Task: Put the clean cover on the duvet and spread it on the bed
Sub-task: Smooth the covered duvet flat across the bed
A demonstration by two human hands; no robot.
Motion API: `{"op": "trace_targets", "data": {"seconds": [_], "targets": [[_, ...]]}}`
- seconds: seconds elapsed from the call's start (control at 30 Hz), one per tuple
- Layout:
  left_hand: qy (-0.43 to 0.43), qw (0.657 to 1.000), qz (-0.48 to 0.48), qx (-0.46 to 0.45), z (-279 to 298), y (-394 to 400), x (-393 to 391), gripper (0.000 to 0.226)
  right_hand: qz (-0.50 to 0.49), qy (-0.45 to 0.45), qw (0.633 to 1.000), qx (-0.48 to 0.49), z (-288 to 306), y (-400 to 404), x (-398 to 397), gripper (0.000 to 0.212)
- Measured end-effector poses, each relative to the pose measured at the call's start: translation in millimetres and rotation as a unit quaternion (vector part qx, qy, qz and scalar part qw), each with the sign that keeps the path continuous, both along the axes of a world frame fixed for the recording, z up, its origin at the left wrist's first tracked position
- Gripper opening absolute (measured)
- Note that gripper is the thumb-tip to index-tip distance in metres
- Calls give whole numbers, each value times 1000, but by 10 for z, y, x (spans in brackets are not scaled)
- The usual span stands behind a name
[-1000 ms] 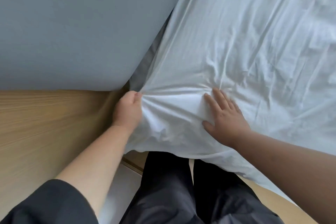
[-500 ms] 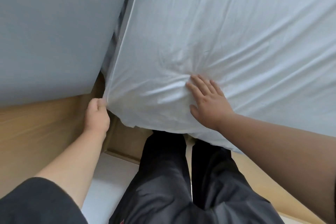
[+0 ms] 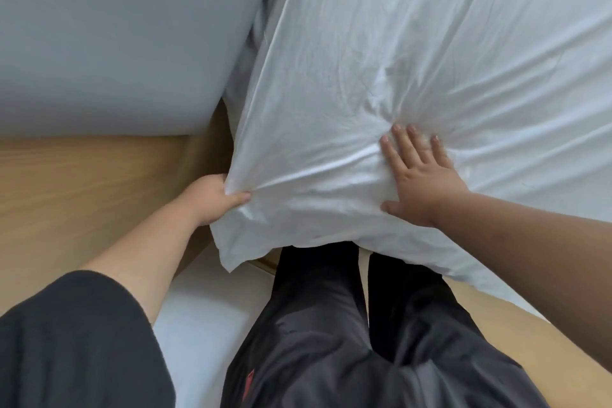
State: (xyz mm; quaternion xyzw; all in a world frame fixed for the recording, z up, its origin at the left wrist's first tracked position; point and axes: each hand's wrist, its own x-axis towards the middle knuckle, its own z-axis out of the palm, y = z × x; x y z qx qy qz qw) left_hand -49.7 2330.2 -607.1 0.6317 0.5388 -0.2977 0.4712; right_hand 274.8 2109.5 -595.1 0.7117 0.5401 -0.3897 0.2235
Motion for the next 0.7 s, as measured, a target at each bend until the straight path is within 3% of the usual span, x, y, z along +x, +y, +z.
{"op": "trace_targets", "data": {"seconds": [0.13, 0.2, 0.27, 0.33, 0.37, 0.43, 0.53, 0.7], "targets": [[-56, 967, 247, 7, -104, -230, -251, 10, 13, 3, 999, -38, -31, 51, 13, 125], [-50, 934, 353, 20, -100, -376, -265, 24, 17, 6, 999, -50, -47, 77, 19, 126], [-53, 912, 406, -26, -82, -452, -292, 47, 19, 5, 998, -58, -58, 97, 18, 128], [-55, 953, 294, -56, -19, -401, -392, 68, 20, 1, 998, -61, -66, 101, 12, 130], [-36, 981, 184, -55, 18, -346, -450, 69, 20, 0, 998, -60, -68, 102, 6, 130], [12, 999, 15, -48, 58, -232, -517, 55, 17, -1, 998, -61, -55, 106, 0, 131], [75, 995, -72, 11, 89, -73, -511, 28, -1, 8, 999, -41, 7, 112, -18, 126], [192, 966, -124, 118, 198, 148, -521, 20, -21, 4, 986, 163, 140, 19, -45, 94]]}}
